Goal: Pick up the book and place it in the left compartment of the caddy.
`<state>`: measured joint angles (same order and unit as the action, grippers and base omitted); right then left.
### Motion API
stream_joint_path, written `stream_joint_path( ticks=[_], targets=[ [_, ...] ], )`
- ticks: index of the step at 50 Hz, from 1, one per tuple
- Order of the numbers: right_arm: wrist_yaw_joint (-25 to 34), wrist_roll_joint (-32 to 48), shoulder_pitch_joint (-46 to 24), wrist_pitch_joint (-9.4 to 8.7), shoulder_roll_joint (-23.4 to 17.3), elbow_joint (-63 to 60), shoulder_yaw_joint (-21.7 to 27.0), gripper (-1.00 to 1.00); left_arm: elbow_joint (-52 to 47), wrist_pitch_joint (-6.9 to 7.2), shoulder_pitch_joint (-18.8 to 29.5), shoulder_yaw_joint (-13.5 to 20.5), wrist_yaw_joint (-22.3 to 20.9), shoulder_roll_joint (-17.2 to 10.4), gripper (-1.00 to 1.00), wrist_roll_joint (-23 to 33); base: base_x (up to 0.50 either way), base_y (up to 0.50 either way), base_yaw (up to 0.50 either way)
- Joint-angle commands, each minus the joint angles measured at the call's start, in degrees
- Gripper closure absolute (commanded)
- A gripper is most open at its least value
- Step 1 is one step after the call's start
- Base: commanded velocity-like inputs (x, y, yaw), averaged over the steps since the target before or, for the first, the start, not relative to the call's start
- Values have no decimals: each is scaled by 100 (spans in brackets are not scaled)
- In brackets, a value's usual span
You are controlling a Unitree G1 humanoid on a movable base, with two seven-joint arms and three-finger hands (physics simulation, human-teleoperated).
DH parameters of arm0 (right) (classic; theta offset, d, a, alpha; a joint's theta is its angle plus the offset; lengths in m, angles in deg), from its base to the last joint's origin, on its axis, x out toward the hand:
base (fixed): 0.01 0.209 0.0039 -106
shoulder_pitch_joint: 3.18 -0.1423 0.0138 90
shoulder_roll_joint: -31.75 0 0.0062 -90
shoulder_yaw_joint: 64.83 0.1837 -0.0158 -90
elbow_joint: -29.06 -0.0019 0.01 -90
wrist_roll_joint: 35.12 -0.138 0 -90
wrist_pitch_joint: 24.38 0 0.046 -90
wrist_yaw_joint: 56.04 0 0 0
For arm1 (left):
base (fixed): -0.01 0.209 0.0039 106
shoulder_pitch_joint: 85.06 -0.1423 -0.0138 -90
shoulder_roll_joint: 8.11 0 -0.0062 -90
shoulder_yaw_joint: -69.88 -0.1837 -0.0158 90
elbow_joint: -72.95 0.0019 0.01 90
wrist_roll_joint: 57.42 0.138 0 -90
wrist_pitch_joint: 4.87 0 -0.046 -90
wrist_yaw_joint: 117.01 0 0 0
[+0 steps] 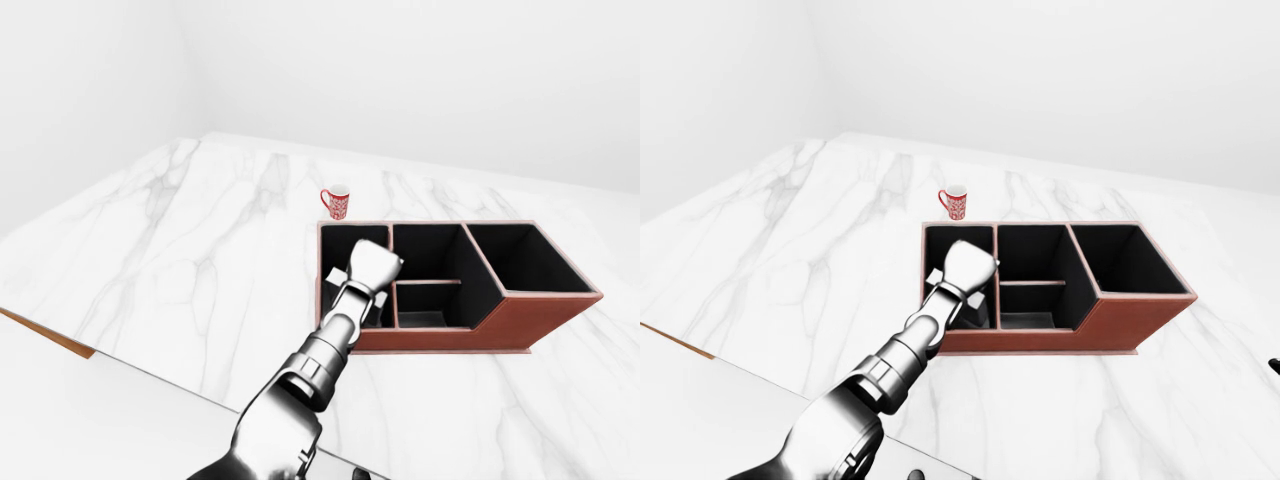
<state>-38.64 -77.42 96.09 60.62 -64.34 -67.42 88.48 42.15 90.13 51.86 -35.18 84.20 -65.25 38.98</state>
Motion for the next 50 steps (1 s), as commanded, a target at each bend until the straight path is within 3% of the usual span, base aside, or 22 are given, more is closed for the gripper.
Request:
stream_joint_path(
  ticks=[1, 19, 30, 50],
  targets=[
    [3, -3, 0, 0, 0, -11, 15, -100, 614, 0, 260, -4, 440, -27, 100, -96, 0, 0, 0],
    [15, 0, 1, 0, 1, 22, -2, -100, 1230, 0, 260, -99, 870, 8, 100, 148, 0, 0, 0],
    [16, 6, 3, 0, 5, 36, -10, -100, 1551, 0, 107, -133, 879, 42, 100, 324, 0, 0, 0],
    [2, 10, -4, 0, -3, 26, -13, -100, 1868, 0, -146, 38, 879, -129, 100, 151, 0, 0, 0]
  ],
)
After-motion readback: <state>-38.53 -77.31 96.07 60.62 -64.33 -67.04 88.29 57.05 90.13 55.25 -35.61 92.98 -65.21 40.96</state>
